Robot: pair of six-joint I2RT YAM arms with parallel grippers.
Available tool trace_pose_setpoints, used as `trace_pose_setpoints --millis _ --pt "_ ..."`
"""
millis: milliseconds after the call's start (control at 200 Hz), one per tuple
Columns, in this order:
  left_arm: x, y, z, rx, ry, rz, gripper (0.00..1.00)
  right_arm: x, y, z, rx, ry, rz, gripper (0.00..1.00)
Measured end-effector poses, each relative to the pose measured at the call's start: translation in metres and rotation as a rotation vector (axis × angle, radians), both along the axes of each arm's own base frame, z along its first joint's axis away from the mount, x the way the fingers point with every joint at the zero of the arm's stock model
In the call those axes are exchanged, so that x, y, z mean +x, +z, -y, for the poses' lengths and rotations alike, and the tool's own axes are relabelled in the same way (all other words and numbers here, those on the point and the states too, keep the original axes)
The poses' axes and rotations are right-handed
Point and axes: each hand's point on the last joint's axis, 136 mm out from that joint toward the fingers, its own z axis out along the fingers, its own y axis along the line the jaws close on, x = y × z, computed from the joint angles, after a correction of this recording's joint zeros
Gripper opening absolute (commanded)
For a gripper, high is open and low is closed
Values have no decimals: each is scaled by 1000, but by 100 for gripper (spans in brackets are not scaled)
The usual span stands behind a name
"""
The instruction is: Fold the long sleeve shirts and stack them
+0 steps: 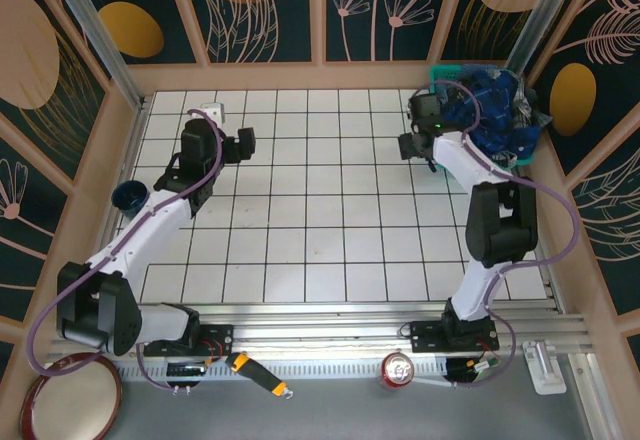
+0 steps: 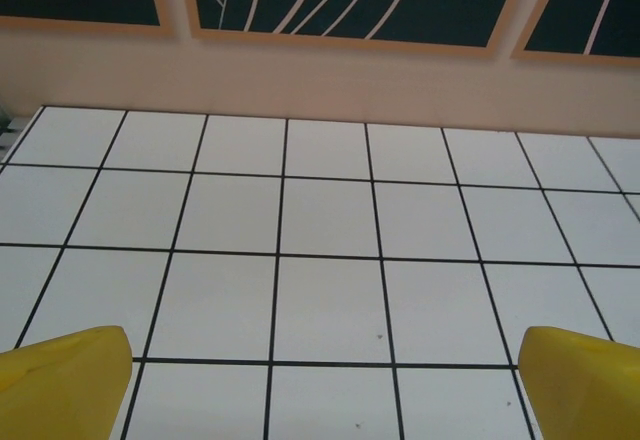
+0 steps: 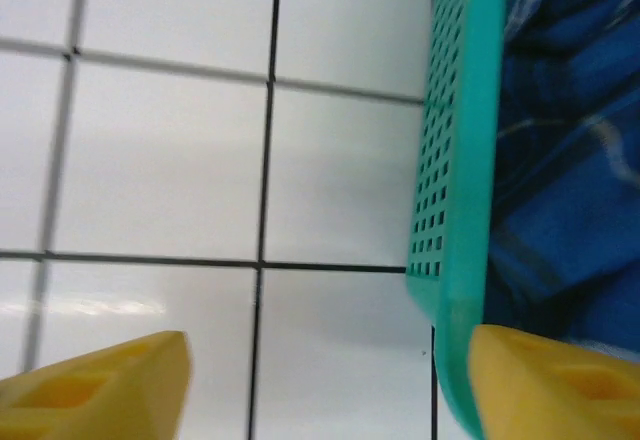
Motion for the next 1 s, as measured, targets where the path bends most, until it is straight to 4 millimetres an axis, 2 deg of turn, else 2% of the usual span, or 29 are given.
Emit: trace_pose_setpoints --millis 35,65,105,110,130,155,210,230,250,265,285,315,355,375,420,440,445,455,460,480,485,495,520,540,586,626,746,926,1001 --pt "-1 2 0 -8 0 5 99 -3 13 1 9 -24 37 89" --pt "-2 5 0 -15 1 11 99 -6 35 9 22 -66 102 91" --pt "-4 10 1 -26 -4 22 99 -8 44 16 29 -95 131 92" --pt "-4 10 1 -26 -4 22 99 -9 55 25 39 -125 165 92" --pt "-5 13 1 -32 -6 28 99 -10 66 35 53 -158 204 93" --pt "-5 15 1 -38 -8 32 99 -11 75 46 71 -196 240 94" --pt "-8 21 2 -53 -13 47 99 -13 98 89 108 -307 336 95" --pt "-9 23 2 -56 -13 50 99 -12 101 96 121 -331 353 95" --pt "-9 24 2 -60 -15 53 99 -12 103 108 126 -359 365 95" --pt "-10 27 2 -66 -16 58 99 -11 105 124 133 -398 383 95" --pt "-11 28 3 -70 -17 61 99 -10 105 132 139 -420 392 95" --pt "-11 29 3 -76 -19 63 99 -8 100 148 143 -456 392 95" --pt "-12 31 4 -87 -23 66 99 -1 88 158 148 -474 369 92" --pt "-12 31 4 -89 -23 66 99 2 85 159 150 -476 365 90" --pt "-13 32 5 -99 -26 66 99 15 58 160 157 -474 307 80" --pt "-13 32 5 -101 -27 66 99 16 55 160 155 -468 299 77" --pt "-13 32 6 -101 -27 66 99 20 45 158 164 -468 279 74" --pt "-13 32 6 -103 -27 65 99 21 42 157 166 -464 272 73" --pt "-13 32 6 -104 -27 65 99 22 37 156 165 -459 260 68" --pt "-13 32 6 -105 -29 65 99 24 30 154 165 -454 244 56" --pt "-13 32 6 -105 -29 65 99 25 24 153 166 -457 230 56" --pt "-13 32 6 -109 -29 64 99 26 17 152 168 -456 214 50" --pt "-13 32 7 -111 -33 64 99 26 11 151 164 -447 197 44" --pt "-13 32 7 -115 -33 64 99 27 -3 148 166 -448 163 37" --pt "-14 31 8 -121 -38 63 99 25 -16 144 162 -440 124 27" --pt "-16 29 8 -122 -37 59 99 23 -19 142 161 -440 112 20" --pt "-20 22 7 -122 -35 44 99 22 5 142 143 -438 163 0" --pt "-20 20 6 -122 -34 39 99 15 55 147 119 -450 271 0" --pt "-20 19 6 -123 -33 38 99 11 84 139 124 -424 330 0"
